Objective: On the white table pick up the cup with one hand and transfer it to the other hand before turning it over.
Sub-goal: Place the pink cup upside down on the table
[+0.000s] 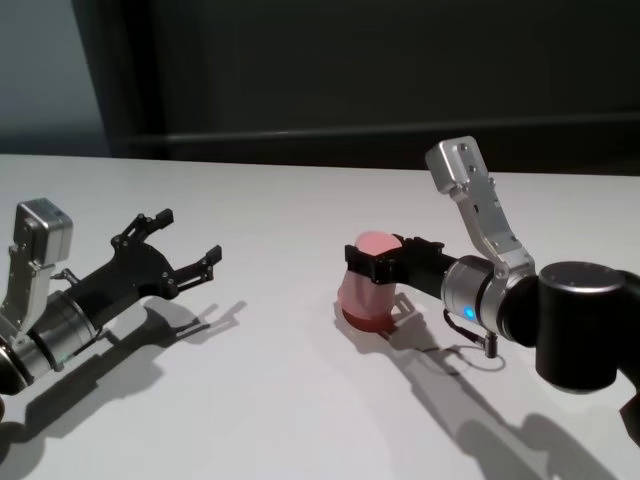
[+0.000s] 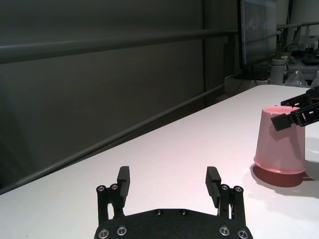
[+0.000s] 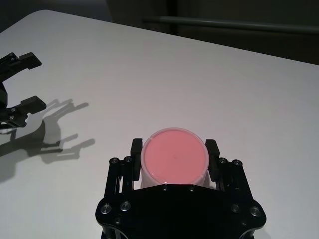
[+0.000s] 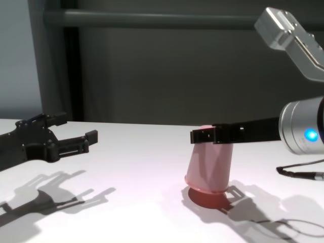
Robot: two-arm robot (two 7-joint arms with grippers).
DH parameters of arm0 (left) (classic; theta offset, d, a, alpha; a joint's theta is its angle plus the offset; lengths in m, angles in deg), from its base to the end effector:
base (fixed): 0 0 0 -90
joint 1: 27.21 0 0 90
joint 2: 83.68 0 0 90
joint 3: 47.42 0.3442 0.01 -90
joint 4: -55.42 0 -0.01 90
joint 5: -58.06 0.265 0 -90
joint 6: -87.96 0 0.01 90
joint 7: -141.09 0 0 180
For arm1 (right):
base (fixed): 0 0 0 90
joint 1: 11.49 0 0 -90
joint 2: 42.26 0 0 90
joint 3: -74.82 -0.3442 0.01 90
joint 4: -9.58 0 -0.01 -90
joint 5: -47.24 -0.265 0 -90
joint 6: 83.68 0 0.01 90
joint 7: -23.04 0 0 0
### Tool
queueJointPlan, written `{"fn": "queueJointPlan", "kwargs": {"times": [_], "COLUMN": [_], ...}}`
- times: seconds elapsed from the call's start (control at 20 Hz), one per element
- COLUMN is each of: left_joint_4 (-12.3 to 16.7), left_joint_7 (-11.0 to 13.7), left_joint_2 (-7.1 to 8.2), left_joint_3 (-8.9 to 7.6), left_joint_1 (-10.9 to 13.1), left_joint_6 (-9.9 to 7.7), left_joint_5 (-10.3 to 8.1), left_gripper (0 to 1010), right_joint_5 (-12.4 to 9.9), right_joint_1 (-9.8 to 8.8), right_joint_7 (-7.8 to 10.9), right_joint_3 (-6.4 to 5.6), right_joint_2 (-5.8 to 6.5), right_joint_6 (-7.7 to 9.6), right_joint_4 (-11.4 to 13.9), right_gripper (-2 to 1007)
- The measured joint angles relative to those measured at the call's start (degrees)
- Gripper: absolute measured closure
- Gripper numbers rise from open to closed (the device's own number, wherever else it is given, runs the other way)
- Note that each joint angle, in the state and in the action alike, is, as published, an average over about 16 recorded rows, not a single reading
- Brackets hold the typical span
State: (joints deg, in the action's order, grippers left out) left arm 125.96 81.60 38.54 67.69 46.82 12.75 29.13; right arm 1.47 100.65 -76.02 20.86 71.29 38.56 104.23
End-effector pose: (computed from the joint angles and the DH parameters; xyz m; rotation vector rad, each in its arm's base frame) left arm 0.3520 0.1415 -0.3512 0.1040 -0.0897 0.8365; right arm 0.3520 0.0217 -0.2624 -0.2962 0.3847 -1.0069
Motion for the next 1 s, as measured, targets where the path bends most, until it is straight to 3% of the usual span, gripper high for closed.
{"fn": "queueJointPlan", "kwargs": {"times": [1.0], "left_joint_4": [0.0], "left_joint_7": [0.0], "left_joint_2": [0.0], "left_joint_3": [0.0], "left_joint_1": [0.0], "left_joint_6": [0.0], "left_joint_5": [0.0], "left_gripper": [7], "right_joint_5": [1.2], "right_joint_1": [-2.06], "right_joint_7": [0.64], "right_joint_3": [-1.37], "right_joint_2": [-0.89], "right_joint_6": [1.6], "right_joint_4": [-0.6], "right_gripper": [270]}}
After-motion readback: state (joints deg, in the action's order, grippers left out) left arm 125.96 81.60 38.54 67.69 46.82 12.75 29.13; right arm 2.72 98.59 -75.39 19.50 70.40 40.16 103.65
